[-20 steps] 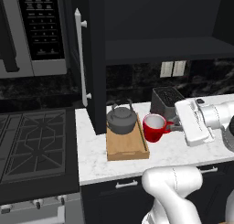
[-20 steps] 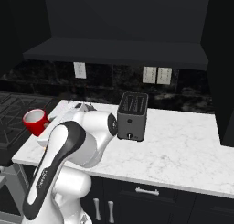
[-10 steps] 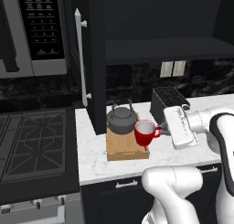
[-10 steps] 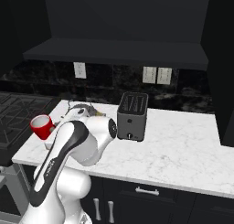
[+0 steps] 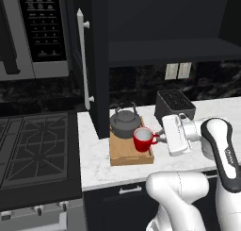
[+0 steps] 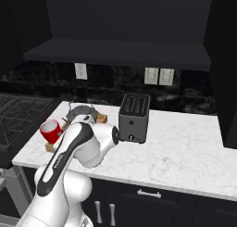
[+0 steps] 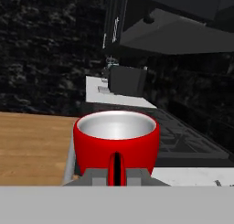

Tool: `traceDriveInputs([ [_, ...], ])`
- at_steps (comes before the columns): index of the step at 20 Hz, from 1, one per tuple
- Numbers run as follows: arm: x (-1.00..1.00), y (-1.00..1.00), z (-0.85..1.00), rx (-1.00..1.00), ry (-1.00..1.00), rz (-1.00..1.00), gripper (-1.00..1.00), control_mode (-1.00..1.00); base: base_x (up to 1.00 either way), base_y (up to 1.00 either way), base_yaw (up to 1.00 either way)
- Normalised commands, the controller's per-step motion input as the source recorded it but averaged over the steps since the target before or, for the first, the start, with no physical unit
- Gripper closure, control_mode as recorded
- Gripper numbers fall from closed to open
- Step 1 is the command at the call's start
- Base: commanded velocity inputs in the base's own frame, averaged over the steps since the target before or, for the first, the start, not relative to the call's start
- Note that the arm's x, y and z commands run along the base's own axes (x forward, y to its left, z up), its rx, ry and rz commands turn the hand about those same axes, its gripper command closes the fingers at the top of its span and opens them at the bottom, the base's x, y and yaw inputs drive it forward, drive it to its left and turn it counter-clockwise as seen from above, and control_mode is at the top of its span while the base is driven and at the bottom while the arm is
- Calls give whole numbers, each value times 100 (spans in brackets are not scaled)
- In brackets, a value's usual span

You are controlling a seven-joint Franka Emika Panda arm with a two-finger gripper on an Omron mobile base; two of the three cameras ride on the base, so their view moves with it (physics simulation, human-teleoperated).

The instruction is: Pick the kettle from the counter and place it on the tray. Then pick the mug from the cabinet and place it on the tray. Then close the cabinet doors.

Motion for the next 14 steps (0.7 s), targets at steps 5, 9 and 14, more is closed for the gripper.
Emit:
traceDriveInputs([
  [5, 54, 0, -32, 0, 0, 0, 100, -100, 0, 0, 0],
  [9, 50, 0, -32, 0, 0, 0, 100, -100, 0, 0, 0],
  [14, 44, 0, -34, 0, 0, 0, 100, -100, 0, 0, 0],
])
